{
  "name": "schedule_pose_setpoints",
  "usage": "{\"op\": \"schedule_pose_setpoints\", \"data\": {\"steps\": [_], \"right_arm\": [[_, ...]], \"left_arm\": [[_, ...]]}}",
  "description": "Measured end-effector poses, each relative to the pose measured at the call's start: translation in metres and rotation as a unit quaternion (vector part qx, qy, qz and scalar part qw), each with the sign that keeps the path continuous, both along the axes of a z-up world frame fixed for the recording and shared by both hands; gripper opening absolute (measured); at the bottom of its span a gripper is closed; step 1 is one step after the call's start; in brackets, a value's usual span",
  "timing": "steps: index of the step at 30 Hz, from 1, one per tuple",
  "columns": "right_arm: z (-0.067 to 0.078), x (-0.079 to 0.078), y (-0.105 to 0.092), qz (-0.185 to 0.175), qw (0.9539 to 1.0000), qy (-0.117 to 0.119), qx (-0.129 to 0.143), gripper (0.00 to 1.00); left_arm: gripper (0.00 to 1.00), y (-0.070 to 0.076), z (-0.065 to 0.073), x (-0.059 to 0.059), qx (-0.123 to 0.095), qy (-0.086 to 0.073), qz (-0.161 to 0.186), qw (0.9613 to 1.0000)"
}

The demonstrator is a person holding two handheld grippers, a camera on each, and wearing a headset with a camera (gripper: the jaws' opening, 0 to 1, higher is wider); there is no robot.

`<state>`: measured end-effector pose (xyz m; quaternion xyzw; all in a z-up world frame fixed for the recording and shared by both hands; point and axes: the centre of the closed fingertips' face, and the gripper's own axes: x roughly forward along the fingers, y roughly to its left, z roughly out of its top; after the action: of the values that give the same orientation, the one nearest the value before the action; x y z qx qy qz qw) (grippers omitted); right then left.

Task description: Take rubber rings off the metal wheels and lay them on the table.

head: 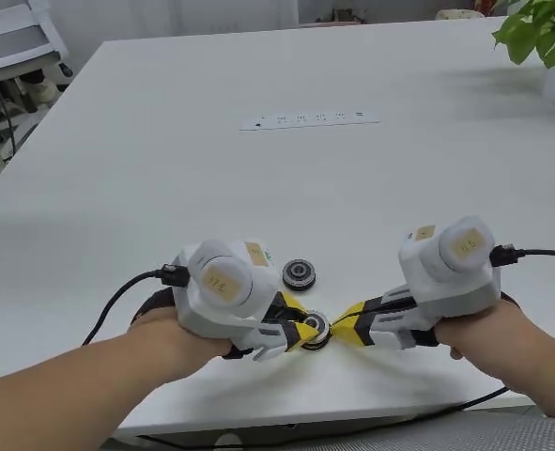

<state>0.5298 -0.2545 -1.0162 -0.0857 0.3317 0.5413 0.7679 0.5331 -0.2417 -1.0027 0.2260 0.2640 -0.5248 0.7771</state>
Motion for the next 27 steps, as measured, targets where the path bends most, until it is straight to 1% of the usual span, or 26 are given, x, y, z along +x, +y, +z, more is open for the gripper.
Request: {"op": "schedule_pose_setpoints", "data": {"steps": [4,7,9,10,11,13,18,27], "right_arm": [[0.000,0.001,0.000,-0.008,0.9999,0.010,0.005,0.00],[0.000,0.003,-0.001,-0.021,0.9995,0.019,0.017,0.00],[0.002,0.006,-0.001,-0.035,0.9986,0.027,0.029,0.00],[0.005,0.007,0.001,-0.045,0.9973,0.038,0.045,0.00],[0.006,0.007,0.001,-0.047,0.9969,0.041,0.049,0.00],[0.005,0.007,0.001,-0.046,0.9970,0.041,0.047,0.00],[0.008,0.006,0.002,-0.054,0.9949,0.052,0.068,0.00],[0.011,0.006,0.003,-0.059,0.9932,0.061,0.080,0.00]], "left_arm": [[0.13,0.000,0.000,0.000,0.000,0.000,0.000,1.0000],[0.13,0.000,0.000,0.000,0.000,0.001,0.001,1.0000],[0.13,0.000,0.000,0.000,0.001,0.000,0.002,1.0000],[0.13,0.000,0.000,0.000,0.001,0.000,0.002,1.0000],[0.13,0.000,0.000,0.000,0.001,0.001,0.003,1.0000],[0.13,0.000,0.000,0.000,0.002,0.000,0.003,1.0000],[0.13,0.000,0.000,0.000,0.002,0.000,0.005,1.0000],[0.12,0.000,0.000,0.000,0.003,0.000,0.008,1.0000]]}}
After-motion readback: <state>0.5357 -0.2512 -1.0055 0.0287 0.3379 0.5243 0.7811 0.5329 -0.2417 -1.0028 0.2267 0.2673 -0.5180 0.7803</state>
